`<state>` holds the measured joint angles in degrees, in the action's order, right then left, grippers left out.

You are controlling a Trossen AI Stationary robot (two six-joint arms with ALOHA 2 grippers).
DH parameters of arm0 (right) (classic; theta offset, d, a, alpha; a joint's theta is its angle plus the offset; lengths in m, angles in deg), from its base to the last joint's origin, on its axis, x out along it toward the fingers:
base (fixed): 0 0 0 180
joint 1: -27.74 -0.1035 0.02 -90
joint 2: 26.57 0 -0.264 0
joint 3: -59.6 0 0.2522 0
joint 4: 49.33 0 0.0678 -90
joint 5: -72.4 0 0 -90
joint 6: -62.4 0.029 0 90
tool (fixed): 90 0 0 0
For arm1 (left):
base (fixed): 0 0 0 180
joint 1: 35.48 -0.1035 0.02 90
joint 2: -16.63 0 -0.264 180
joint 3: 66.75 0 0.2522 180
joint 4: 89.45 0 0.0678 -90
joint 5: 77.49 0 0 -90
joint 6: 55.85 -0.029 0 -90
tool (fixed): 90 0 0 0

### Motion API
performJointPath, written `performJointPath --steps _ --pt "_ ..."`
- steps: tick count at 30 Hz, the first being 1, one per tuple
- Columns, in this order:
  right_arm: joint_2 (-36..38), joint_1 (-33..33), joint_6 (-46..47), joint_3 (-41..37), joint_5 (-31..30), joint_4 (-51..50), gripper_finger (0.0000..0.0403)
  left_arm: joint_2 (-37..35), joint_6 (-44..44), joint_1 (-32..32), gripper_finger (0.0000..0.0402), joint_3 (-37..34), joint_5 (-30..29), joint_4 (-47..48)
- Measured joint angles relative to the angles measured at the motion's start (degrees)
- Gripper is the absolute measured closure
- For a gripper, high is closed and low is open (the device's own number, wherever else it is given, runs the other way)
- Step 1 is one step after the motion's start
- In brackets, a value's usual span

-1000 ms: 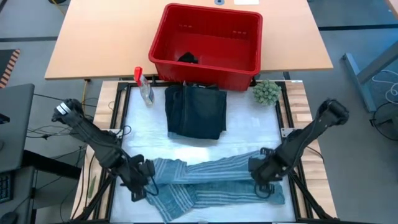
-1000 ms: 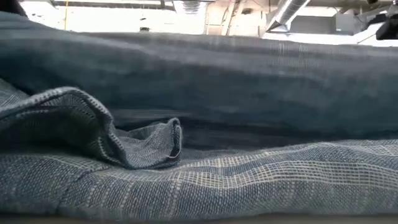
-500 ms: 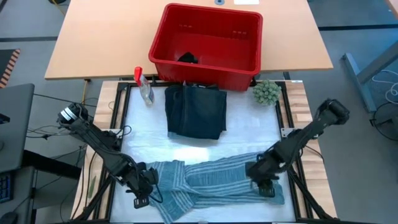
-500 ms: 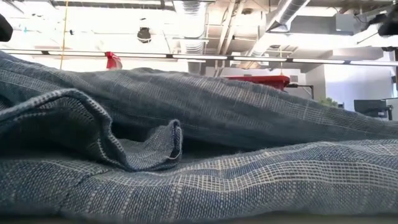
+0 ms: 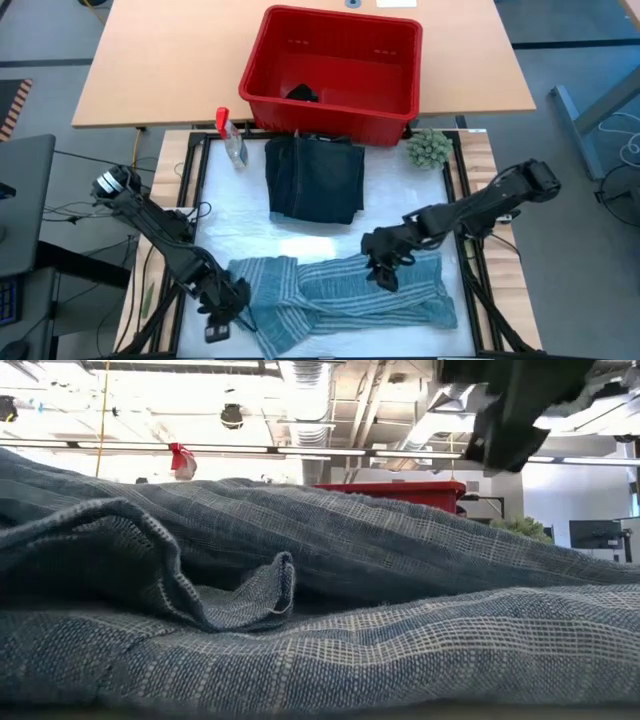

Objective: Fold Laundry from Bin
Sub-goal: Fold the blue long sleeve on the table

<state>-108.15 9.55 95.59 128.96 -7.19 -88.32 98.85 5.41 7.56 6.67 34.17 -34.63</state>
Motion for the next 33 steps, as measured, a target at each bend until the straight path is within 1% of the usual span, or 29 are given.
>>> performJointPath --steps 2,3,4,5,7,10,14,17,18,20,23,26,28,30,33 --pt "-0.77 1.00 -0.70 0.00 0.00 0.23 0.0204 -1.69 1.79 0.05 0.0259 0.00 3.41 1.81" --pt "-1.12 1.38 -0.83 0.00 0.01 0.33 0.0204 -2.88 3.14 0.17 0.0246 0.00 2.95 2.54" --pt "-1.34 1.61 -0.88 0.00 0.02 0.35 0.0204 -4.31 5.07 0.55 0.0234 0.00 0.95 3.02" --pt "-1.73 1.63 -0.89 0.00 0.03 0.41 0.0204 -5.94 7.21 1.42 0.0223 0.00 -2.25 3.15" --pt "-2.16 1.56 -0.89 0.00 0.09 0.94 0.0204 -8.71 12.08 4.73 0.0208 0.02 -11.06 3.04" --pt "-2.14 0.73 -0.89 0.00 0.03 1.10 0.0204 -9.55 20.53 11.48 0.0200 0.02 -22.50 1.80" --pt "-2.14 -0.42 -0.84 0.00 0.00 1.51 0.0204 -4.99 33.25 18.63 0.0200 -1.29 -33.24 -7.72" --pt "-2.14 -1.16 -0.85 0.00 -0.15 1.82 0.0204 0.05 40.20 21.62 0.0201 -2.77 -39.07 -18.05" --pt "-2.14 -1.37 -0.87 0.00 -0.66 1.79 0.0204 1.69 42.38 22.08 0.0201 -2.88 -40.61 -20.23" --pt "-2.14 -1.34 -0.96 0.00 -1.69 1.82 0.0204 5.42 46.55 22.51 0.0201 -3.00 -43.83 -22.55" --pt "-2.14 -1.33 -2.10 0.00 -1.86 1.77 0.0204 9.38 51.58 22.32 0.0201 -3.15 -47.40 -22.21" --pt "-2.14 -0.75 -3.28 0.00 -1.81 1.75 0.0205 11.69 51.61 21.22 0.0201 -3.15 -48.34 -22.13" --pt "-2.14 -0.38 -3.41 0.00 -1.71 1.66 0.0205 12.19 49.25 20.60 0.0204 -3.15 -48.63 -21.54" --pt "-2.14 -0.11 -3.47 0.00 -1.63 1.62 0.0205 12.21 45.25 20.13 0.0213 -2.58 -49.65 -19.98" --pt "-2.14 0.01 -3.69 0.00 -1.46 1.20 0.0205 12.09 36.64 19.90 0.0233 -0.74 -49.74 -16.42"
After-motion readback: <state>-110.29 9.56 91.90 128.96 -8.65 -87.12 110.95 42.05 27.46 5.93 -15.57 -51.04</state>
